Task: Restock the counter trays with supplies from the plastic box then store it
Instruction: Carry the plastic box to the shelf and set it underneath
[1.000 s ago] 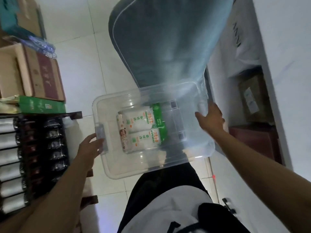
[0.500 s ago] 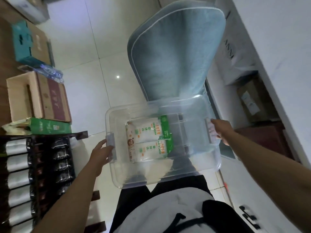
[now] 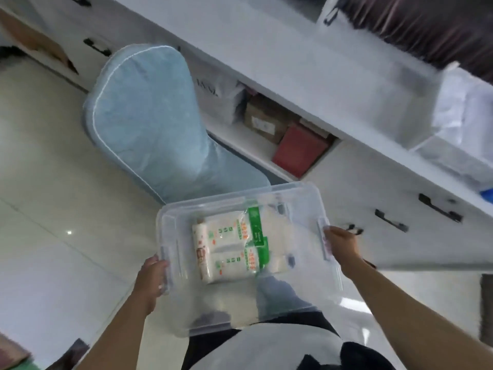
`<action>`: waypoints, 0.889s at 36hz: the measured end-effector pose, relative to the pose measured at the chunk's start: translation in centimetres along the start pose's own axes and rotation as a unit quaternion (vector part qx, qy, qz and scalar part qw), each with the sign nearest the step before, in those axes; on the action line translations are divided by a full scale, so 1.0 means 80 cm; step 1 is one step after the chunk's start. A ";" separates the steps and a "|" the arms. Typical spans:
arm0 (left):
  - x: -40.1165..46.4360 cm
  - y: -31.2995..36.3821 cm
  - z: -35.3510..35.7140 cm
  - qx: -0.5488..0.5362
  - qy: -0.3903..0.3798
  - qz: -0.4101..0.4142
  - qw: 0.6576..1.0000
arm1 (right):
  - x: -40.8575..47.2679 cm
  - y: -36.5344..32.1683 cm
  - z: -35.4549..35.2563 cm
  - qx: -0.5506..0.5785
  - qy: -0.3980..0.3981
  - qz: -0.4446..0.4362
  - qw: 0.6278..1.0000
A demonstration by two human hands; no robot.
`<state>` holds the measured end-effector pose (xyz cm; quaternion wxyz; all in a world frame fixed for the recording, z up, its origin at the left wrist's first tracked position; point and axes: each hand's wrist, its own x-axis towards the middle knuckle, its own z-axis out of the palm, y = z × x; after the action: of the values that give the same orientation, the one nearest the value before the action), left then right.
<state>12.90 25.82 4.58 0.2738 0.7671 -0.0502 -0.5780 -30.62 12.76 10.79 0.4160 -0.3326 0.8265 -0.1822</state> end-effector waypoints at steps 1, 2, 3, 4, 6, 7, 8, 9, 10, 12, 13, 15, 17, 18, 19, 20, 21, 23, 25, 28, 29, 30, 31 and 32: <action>0.000 0.006 0.014 0.019 -0.012 0.010 1.000 | -0.005 0.013 -0.020 0.015 0.007 0.015 1.000; -0.004 0.013 0.031 0.040 -0.022 0.019 0.999 | -0.012 0.027 -0.040 0.031 0.015 0.026 0.999; -0.010 0.022 0.049 0.060 -0.036 0.029 0.997 | -0.021 0.040 -0.060 0.045 0.023 0.039 0.998; -0.015 0.029 0.067 0.079 -0.047 0.036 0.995 | -0.031 0.054 -0.079 0.062 0.035 0.052 0.996; -0.038 0.045 0.112 0.111 -0.072 0.043 0.990 | -0.054 0.089 -0.121 0.106 0.053 0.084 0.989; -0.050 0.050 0.136 0.129 -0.083 0.054 0.987 | -0.067 0.107 -0.141 0.130 0.059 0.101 0.985; -0.066 0.056 0.160 0.145 -0.100 0.070 0.982 | -0.081 0.127 -0.160 0.157 0.066 0.119 0.978; -0.081 0.060 0.184 0.166 -0.118 0.082 0.976 | -0.093 0.150 -0.179 0.182 0.076 0.141 0.970; -0.095 0.062 0.208 0.188 -0.135 0.093 0.968 | -0.108 0.174 -0.198 0.211 0.087 0.160 0.961; -0.123 0.060 0.257 0.237 -0.165 0.101 0.952 | -0.138 0.225 -0.232 0.265 0.110 0.197 0.937; -0.133 0.058 0.282 0.263 -0.174 0.106 0.943 | -0.151 0.251 -0.248 0.294 0.116 0.215 0.924; -0.158 0.049 0.334 0.315 -0.202 0.112 0.921 | -0.175 0.304 -0.279 0.352 0.123 0.239 0.896; -0.178 0.036 0.387 0.355 -0.220 0.122 0.901 | -0.198 0.349 -0.307 0.391 0.137 0.253 0.874; -0.191 0.027 0.414 0.375 -0.223 0.134 0.890 | -0.211 0.370 -0.320 0.407 0.144 0.259 0.864; -0.202 0.016 0.440 0.393 -0.221 0.142 0.881 | -0.224 0.390 -0.333 0.421 0.149 0.264 0.855; -0.220 0.004 0.467 0.407 -0.223 0.148 0.873 | -0.235 0.410 -0.347 0.437 0.153 0.266 0.846; -0.236 -0.008 0.493 0.420 -0.224 0.149 0.867 | -0.244 0.429 -0.360 0.450 0.157 0.265 0.838; -0.262 -0.033 0.540 0.435 -0.227 0.156 0.857 | -0.259 0.465 -0.387 0.470 0.174 0.266 0.823; -0.277 -0.056 0.586 0.454 -0.230 0.166 0.845 | -0.267 0.498 -0.414 0.487 0.193 0.267 0.809; -0.301 -0.087 0.644 0.479 -0.231 0.164 0.831 | -0.273 0.547 -0.449 0.505 0.212 0.275 0.790; -0.312 -0.095 0.661 0.485 -0.229 0.168 0.827 | -0.275 0.562 -0.458 0.509 0.219 0.276 0.786; -0.321 -0.103 0.679 0.494 -0.227 0.172 0.822 | -0.276 0.576 -0.466 0.516 0.224 0.278 0.778; -0.328 -0.109 0.695 0.505 -0.222 0.175 0.815 | -0.278 0.588 -0.474 0.523 0.226 0.281 0.772; -0.337 -0.114 0.712 0.518 -0.221 0.179 0.807 | -0.280 0.599 -0.481 0.529 0.227 0.284 0.767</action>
<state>-50.13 23.53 13.03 -0.0841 0.6236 -0.5380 -0.5609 -71.12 63.58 18.37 0.3594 0.2412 0.7265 -0.5338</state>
